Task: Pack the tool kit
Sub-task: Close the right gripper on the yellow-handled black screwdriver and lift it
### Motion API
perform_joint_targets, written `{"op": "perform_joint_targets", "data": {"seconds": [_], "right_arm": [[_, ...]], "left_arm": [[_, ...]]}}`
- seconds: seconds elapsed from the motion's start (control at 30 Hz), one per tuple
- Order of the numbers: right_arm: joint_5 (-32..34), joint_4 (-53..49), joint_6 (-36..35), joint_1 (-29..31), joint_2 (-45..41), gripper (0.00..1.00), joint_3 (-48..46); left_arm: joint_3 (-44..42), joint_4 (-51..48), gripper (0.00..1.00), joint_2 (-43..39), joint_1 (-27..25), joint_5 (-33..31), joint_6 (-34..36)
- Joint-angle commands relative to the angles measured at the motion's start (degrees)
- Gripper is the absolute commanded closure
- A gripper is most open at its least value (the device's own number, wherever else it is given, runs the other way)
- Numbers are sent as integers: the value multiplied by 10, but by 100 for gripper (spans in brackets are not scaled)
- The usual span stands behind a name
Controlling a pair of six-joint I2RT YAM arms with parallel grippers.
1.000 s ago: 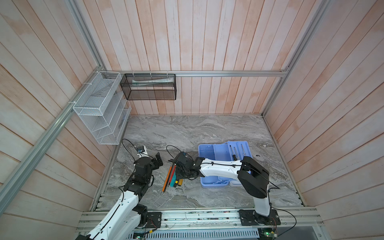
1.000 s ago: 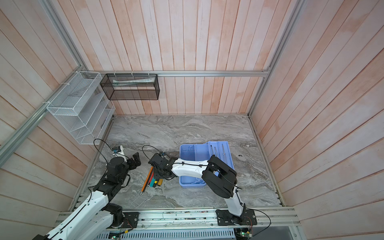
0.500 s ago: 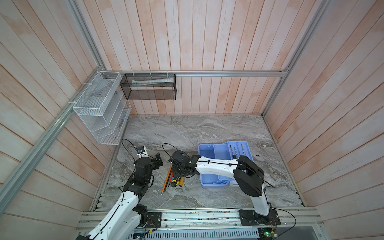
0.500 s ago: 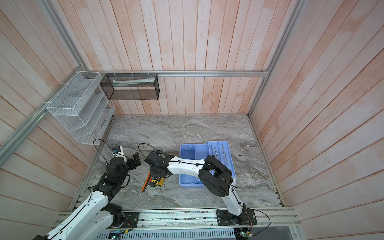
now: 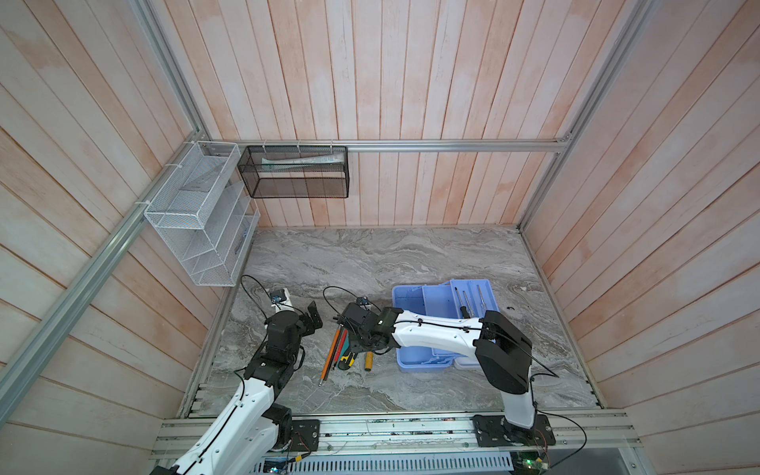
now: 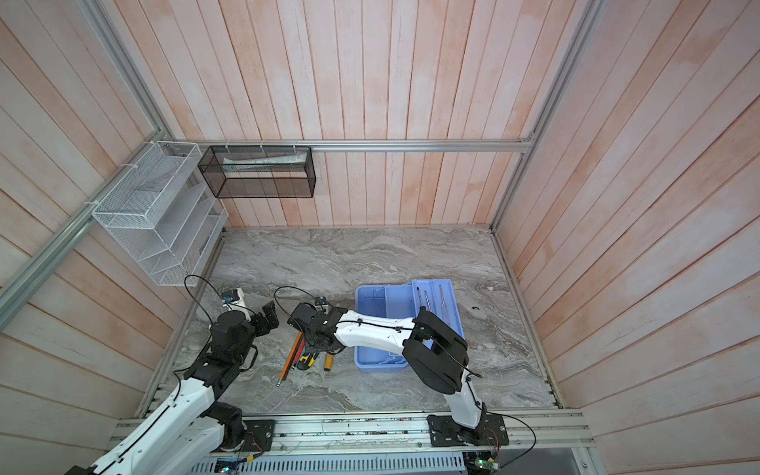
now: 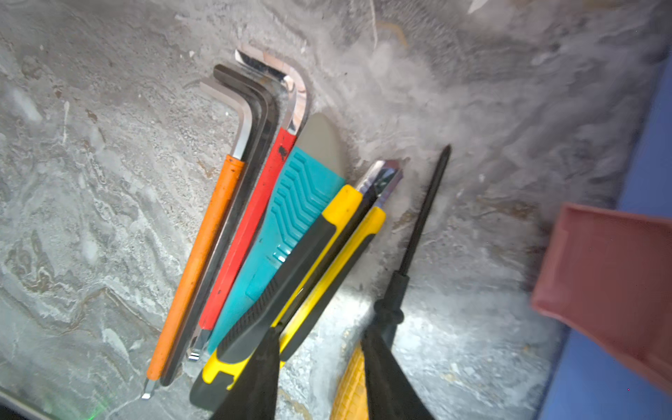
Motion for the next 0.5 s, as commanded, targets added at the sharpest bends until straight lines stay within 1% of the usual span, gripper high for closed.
{"op": "perform_joint_targets", "data": {"seconds": [0.0,0.1,0.17,0.33,0.47], "right_arm": [[38,-92,4,1,16,61,26],[47,-137,1,5,41,61,63],[48,-148,-1,6,51,60,76],[41,-156,-1,6,76,60,93],[19,-140,-3,6,97,60,97]], "left_arm": [[-1,3,0,-5,3,-8,-2],[-1,3,0,-5,3,-8,-2],[-1,3,0,-5,4,-9,-2],[-4,2,0,-13,3,-9,-2],[-5,3,0,-14,3,-9,-3]]}}
